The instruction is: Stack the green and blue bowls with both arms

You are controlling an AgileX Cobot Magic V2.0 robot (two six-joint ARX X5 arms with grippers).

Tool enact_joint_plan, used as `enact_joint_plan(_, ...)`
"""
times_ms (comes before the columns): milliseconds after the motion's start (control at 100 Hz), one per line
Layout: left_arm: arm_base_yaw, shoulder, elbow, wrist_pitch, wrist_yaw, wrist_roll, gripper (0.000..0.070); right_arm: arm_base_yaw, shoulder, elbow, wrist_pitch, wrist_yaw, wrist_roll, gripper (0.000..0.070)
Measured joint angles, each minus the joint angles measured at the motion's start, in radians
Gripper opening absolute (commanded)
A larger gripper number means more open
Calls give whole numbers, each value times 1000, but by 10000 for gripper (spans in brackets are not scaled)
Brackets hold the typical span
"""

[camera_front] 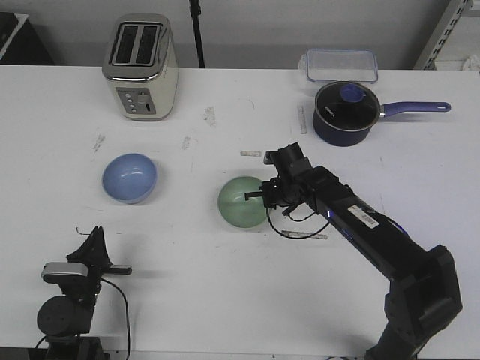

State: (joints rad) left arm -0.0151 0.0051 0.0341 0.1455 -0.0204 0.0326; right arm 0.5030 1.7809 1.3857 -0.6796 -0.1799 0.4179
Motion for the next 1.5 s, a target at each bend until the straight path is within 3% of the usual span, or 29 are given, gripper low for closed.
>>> enact_joint_plan(740, 0, 0, 0, 0, 0, 0, 2, 1, 0, 0, -9, -3, 2, 27)
enact_joint_plan(900, 0, 0, 0, 0, 0, 0, 2, 6, 0, 0, -8, -3, 2, 161)
enact_joint_plan(1080, 0, 0, 0, 0, 0, 0, 2, 16, 0, 0, -8, -3, 2, 189)
enact_joint_plan(1250, 0, 0, 0, 0, 0, 0, 2, 21, 0, 0, 11, -3, 2, 442)
enact_joint_plan(1500, 0, 0, 0, 0, 0, 0, 2, 21, -30, 0, 39, 28, 1, 453)
